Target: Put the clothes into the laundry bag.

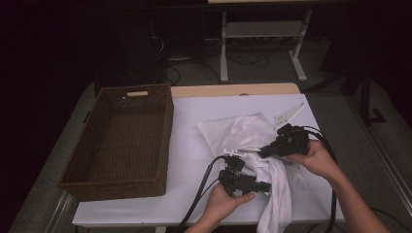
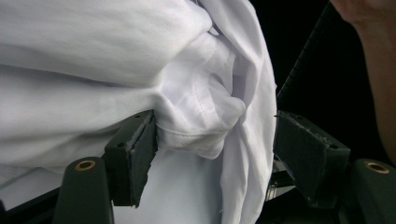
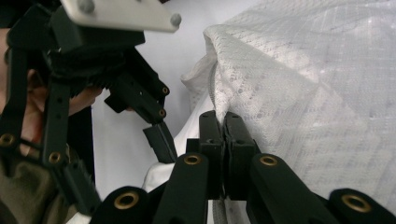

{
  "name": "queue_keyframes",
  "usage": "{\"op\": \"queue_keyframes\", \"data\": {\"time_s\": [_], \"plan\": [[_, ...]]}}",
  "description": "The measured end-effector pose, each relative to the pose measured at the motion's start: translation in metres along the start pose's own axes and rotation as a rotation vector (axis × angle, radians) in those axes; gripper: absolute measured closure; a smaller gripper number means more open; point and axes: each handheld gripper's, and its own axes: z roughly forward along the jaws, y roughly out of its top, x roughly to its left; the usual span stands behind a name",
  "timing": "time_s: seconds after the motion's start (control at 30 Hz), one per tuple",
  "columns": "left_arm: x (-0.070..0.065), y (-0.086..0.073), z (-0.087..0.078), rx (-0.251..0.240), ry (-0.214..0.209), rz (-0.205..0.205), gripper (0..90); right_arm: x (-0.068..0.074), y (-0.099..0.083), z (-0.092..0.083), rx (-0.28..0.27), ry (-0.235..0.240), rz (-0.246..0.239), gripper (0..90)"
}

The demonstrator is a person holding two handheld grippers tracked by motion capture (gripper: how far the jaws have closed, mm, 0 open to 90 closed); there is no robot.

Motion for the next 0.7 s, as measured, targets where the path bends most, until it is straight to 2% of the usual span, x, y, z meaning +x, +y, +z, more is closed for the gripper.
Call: {"op": "queue_keyframes", "data": {"time_s": [0.1,0.13,0.2,0.3,0.33,0.4,0.43,0.47,0.53,0.57,0.63,0.7], "plan": [[-0.002,0.001,0.014,0.016,0.056,0.020,26.8,0.002,0.002,0.003,0.001,0.001,-0.004,87.7],[-0.001,0.002,0.020,0.018,0.092,0.022,27.1,0.002,0.002,0.003,0.003,0.000,-0.005,87.7],[-0.001,0.004,0.027,0.002,0.138,0.022,34.8,0.002,0.002,0.004,0.005,-0.002,-0.006,87.7],[0.003,0.007,0.028,-0.059,0.153,0.043,71.1,0.003,0.002,0.002,0.006,-0.010,-0.011,87.7],[0.004,0.008,0.026,-0.096,0.170,0.059,85.5,0.004,0.001,0.000,0.003,-0.011,-0.012,87.6],[0.009,0.012,0.016,-0.156,0.159,0.038,87.0,0.005,-0.001,-0.004,-0.006,-0.013,-0.012,87.7],[0.010,0.014,0.010,-0.191,0.171,0.036,87.1,0.006,-0.002,-0.005,-0.010,-0.012,-0.014,87.7],[0.012,0.016,0.004,-0.219,0.192,0.040,87.2,0.008,-0.002,-0.006,-0.011,-0.012,-0.017,87.7],[0.020,0.020,-0.009,-0.261,0.215,0.017,87.2,0.011,-0.001,-0.008,-0.019,-0.011,-0.028,87.8],[0.025,0.022,-0.015,-0.281,0.244,0.013,87.2,0.013,-0.001,-0.009,-0.021,-0.012,-0.028,87.8],[0.038,0.025,-0.025,-0.309,0.285,-0.012,87.1,0.013,0.001,-0.007,-0.012,-0.027,-0.035,87.8],[0.050,0.027,-0.032,-0.323,0.304,-0.040,86.6,0.011,0.001,-0.004,-0.001,-0.030,-0.025,87.7]]}}
